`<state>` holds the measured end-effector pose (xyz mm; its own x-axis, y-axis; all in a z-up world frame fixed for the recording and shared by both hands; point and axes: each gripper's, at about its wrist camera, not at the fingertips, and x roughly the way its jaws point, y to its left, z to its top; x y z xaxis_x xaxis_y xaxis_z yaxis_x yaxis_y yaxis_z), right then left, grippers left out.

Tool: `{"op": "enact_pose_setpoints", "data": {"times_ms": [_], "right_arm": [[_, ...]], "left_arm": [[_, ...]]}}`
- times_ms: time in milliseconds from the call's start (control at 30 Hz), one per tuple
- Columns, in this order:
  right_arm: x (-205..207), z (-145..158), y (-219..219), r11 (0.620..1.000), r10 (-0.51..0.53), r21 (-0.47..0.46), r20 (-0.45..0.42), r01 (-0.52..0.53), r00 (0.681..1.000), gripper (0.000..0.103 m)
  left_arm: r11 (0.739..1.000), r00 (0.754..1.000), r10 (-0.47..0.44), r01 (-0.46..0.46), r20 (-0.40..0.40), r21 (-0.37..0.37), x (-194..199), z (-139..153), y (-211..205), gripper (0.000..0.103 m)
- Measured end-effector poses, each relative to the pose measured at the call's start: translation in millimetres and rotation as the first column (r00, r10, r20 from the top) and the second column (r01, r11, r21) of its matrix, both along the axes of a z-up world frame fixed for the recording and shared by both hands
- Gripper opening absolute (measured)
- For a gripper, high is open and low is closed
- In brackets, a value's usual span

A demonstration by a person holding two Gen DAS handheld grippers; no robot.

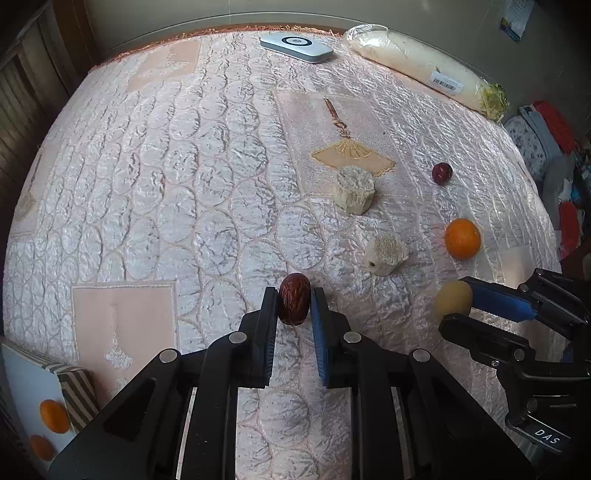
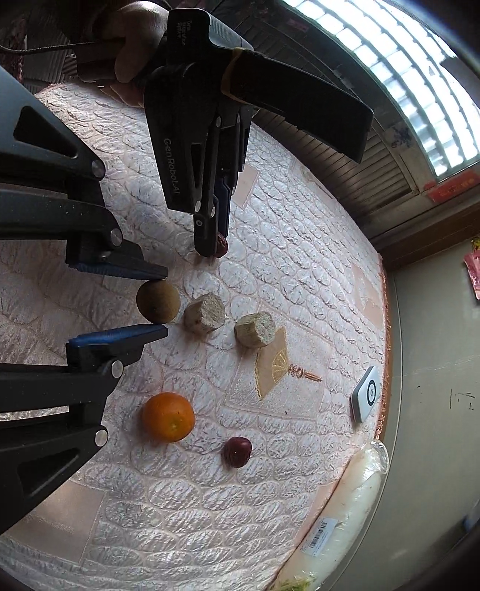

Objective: Organize fruits
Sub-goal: 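Carry the red date and tan fruit over the white tray with both tools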

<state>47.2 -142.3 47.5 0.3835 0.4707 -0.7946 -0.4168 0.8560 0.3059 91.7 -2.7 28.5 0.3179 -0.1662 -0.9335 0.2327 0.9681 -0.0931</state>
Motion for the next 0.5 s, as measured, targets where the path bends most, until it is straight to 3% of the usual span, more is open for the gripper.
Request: {"op": "enact_pose_setpoints", "data": {"times_ms": [500], "right_arm": [[-14.7,22.2,77.9,0.986,0.165,0.009,0.031,-0.165,0.986,0.023]], "left_arm": [[0.98,0.975,0.19,-0.195,0.119,0.036,-65.8,45.7,68.3,0.017]]}}
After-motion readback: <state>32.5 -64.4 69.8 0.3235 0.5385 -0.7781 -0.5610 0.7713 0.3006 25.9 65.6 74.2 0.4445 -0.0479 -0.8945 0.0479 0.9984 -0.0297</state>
